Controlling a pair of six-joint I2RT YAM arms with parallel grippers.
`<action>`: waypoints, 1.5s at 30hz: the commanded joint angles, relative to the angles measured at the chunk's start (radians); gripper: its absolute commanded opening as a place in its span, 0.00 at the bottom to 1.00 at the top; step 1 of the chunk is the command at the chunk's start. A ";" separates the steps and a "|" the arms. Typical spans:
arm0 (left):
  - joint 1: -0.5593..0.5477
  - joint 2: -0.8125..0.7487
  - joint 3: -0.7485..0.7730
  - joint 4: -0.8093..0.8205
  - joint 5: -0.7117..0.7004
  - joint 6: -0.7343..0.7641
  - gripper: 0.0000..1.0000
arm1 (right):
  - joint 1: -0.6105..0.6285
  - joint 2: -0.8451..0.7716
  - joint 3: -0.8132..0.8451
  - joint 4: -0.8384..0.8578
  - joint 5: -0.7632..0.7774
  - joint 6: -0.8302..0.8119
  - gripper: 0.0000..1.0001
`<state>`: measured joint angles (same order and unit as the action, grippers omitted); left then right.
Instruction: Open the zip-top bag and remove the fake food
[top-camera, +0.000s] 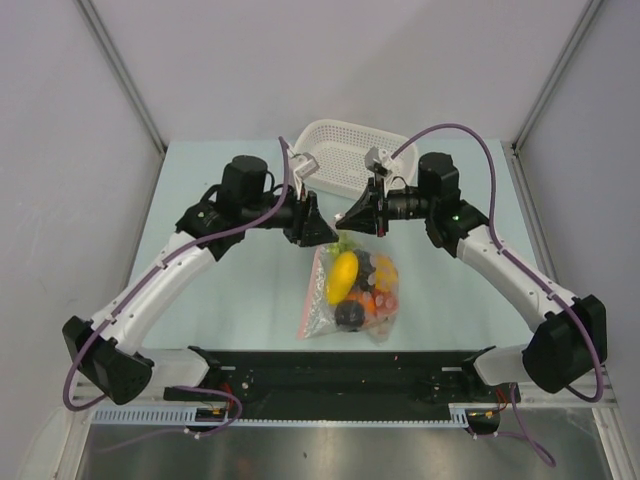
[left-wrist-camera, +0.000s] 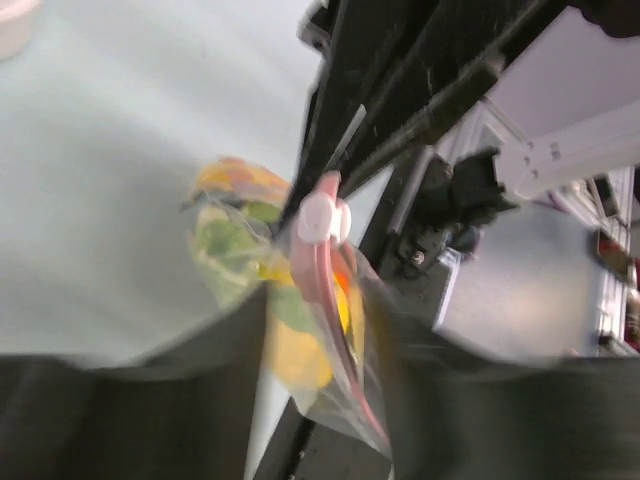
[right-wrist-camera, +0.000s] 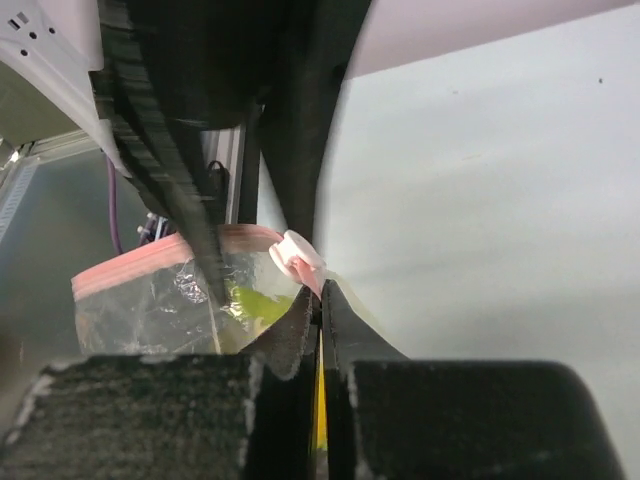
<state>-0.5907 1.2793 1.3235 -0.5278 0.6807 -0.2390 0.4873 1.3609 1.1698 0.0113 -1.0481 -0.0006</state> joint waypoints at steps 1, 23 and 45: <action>-0.009 -0.086 0.074 0.031 -0.145 0.015 0.61 | 0.017 -0.057 0.082 -0.120 0.033 0.004 0.00; -0.132 -0.005 0.126 0.051 -0.259 0.106 0.48 | 0.020 -0.094 0.157 -0.326 0.048 -0.021 0.00; -0.152 -0.007 0.099 0.000 -0.311 0.066 0.00 | -0.194 -0.197 0.108 -0.189 0.436 0.229 0.00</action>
<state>-0.7326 1.3109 1.4528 -0.4736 0.3859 -0.1497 0.3916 1.2194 1.2854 -0.3286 -0.7364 0.1284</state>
